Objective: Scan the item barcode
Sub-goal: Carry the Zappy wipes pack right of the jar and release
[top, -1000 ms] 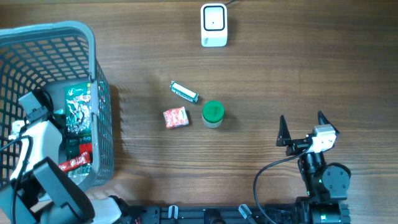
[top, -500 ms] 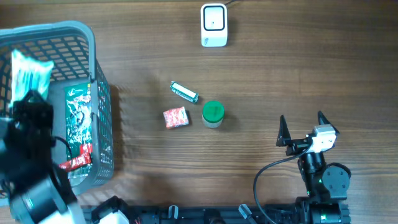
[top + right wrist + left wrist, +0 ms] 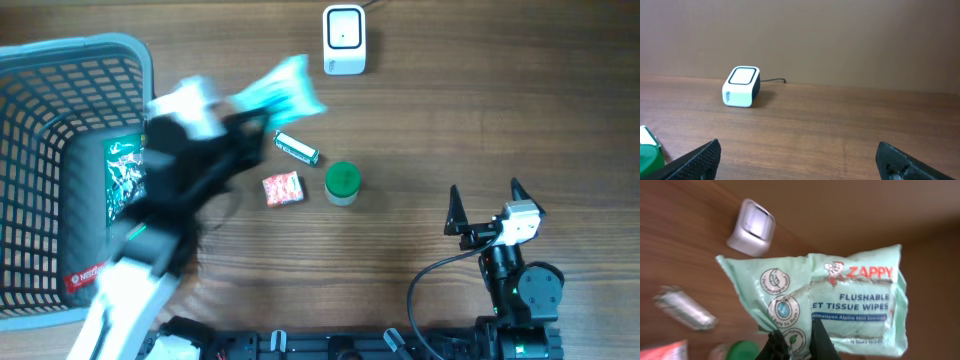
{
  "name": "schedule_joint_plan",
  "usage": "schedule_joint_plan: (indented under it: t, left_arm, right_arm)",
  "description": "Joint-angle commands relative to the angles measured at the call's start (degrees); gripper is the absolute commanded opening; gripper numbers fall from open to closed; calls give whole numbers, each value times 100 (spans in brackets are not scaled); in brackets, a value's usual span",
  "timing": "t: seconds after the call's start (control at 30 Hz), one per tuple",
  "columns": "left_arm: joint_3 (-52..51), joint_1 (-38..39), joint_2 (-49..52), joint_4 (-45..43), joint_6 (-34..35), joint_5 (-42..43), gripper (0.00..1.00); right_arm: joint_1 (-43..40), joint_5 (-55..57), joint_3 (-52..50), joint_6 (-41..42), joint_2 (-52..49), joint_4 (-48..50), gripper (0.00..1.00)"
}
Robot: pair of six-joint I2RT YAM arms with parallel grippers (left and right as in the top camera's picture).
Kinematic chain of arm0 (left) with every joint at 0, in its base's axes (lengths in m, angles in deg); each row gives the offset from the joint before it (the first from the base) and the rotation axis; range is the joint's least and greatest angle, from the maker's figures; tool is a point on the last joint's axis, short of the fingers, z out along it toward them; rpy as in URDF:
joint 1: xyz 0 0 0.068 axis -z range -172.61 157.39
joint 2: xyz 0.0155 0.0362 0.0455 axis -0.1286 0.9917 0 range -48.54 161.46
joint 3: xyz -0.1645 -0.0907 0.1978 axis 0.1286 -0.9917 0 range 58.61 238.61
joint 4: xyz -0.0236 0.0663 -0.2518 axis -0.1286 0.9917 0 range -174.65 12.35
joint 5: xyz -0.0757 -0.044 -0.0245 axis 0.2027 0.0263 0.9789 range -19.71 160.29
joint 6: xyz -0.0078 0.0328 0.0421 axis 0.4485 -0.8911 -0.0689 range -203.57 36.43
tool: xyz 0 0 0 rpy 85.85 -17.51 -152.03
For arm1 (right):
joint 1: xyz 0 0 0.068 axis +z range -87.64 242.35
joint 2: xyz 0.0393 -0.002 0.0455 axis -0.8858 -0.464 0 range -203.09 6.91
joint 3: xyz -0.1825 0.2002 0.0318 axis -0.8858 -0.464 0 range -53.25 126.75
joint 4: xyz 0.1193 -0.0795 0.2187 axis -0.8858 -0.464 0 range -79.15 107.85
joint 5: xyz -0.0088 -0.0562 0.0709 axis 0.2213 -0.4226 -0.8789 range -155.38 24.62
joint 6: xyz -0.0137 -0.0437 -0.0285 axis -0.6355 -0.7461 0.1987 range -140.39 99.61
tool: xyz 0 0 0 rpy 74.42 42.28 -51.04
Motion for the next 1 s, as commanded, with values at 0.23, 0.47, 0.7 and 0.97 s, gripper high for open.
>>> schedule_joint_plan:
  t: [0.23, 0.47, 0.7, 0.97]
  left_arm:
    - [42, 2347, 3801, -2245, -234, -1762, 4]
    - [42, 2691, 4529, -2472, -236, -1775, 5]
    - [564, 2730, 4181, -1797, -372, -1784, 43]
    - [4452, 2247, 2951, 2942, -931, -3893, 100]
  right_arm:
    - [-2, 57, -7, 44, 20, 15, 99]
    - [-2, 57, -7, 44, 20, 15, 100]
    - [-2, 57, -7, 44, 20, 15, 100]
    - [-2, 57, -7, 44, 20, 15, 100]
